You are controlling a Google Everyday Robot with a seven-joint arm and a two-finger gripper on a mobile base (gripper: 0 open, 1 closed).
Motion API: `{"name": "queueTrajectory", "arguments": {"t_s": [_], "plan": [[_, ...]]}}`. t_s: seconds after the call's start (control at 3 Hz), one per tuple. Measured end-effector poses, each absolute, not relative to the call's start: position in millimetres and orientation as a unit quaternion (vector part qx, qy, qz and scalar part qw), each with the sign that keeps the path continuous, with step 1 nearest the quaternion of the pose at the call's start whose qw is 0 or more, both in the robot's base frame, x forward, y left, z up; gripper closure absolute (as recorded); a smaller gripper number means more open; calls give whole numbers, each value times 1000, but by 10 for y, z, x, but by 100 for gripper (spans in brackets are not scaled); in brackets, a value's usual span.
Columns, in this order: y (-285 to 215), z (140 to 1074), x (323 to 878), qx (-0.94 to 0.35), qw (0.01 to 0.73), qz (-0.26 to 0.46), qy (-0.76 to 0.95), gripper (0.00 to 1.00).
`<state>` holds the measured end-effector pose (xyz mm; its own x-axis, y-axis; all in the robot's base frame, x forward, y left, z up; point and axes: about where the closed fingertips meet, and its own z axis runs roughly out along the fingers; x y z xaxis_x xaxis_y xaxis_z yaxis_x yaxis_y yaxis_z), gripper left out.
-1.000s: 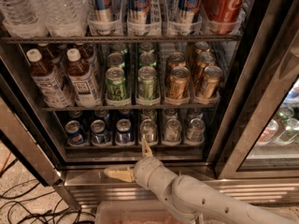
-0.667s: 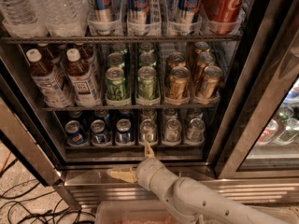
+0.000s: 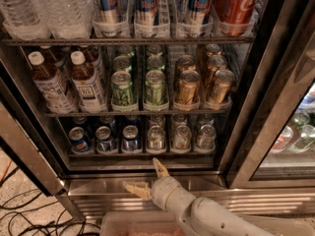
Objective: Pick pepsi can from bottom shelf of fridge
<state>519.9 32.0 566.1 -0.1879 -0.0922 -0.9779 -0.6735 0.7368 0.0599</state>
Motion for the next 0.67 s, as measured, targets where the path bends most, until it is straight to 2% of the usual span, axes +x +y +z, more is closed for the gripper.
{"name": "queueTrajectory", "arguments": {"t_s": [0.67], "plan": [[321, 5661, 5199, -263, 581, 250, 729, 38]]}}
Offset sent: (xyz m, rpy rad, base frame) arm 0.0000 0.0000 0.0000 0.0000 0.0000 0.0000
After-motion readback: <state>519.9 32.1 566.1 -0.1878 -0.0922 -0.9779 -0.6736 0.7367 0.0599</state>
